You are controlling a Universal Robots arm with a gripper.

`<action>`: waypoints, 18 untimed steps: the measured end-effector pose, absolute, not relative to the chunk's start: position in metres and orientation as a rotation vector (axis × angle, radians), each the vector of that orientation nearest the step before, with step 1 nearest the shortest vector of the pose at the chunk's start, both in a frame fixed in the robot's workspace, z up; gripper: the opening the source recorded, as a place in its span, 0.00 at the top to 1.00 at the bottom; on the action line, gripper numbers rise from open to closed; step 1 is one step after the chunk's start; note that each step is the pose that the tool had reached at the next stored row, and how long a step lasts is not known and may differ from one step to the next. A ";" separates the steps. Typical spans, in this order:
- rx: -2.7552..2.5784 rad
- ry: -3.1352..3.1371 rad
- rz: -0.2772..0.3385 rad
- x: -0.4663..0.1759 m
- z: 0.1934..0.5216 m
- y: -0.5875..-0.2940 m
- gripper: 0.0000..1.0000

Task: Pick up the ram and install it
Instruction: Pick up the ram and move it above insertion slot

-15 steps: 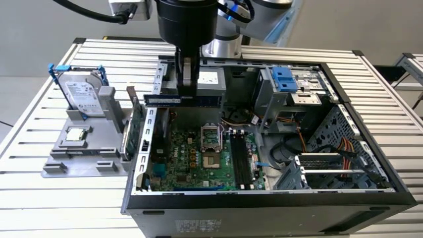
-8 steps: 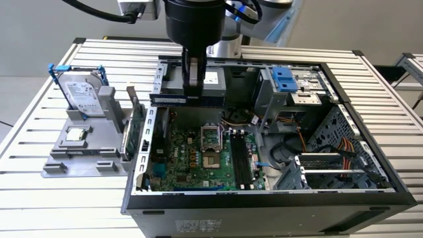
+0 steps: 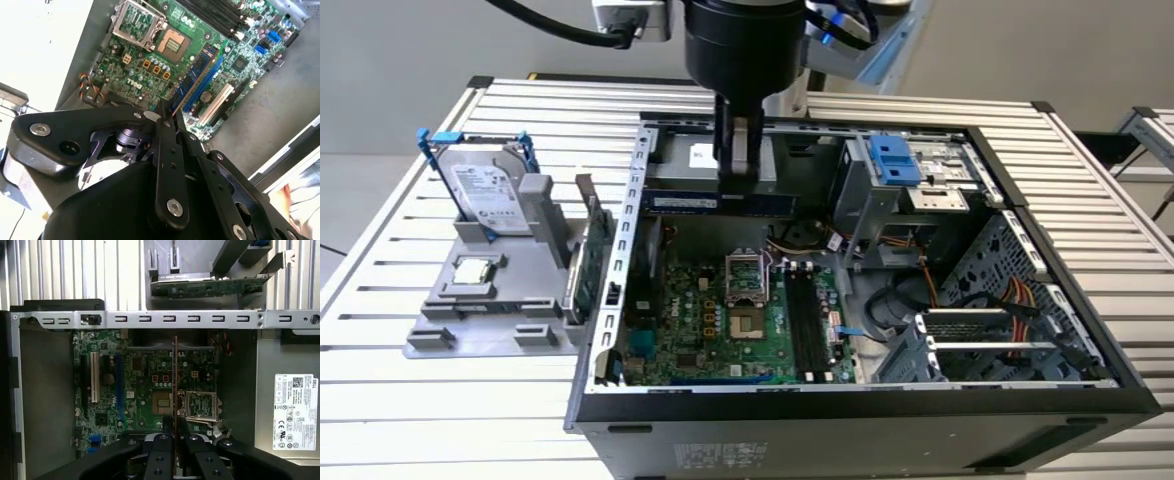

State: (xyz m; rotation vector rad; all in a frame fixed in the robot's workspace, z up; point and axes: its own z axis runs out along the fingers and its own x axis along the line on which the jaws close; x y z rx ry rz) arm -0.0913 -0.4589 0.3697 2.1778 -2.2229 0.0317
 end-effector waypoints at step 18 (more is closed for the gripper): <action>2.172 -2.222 0.024 -0.037 0.370 -0.459 1.00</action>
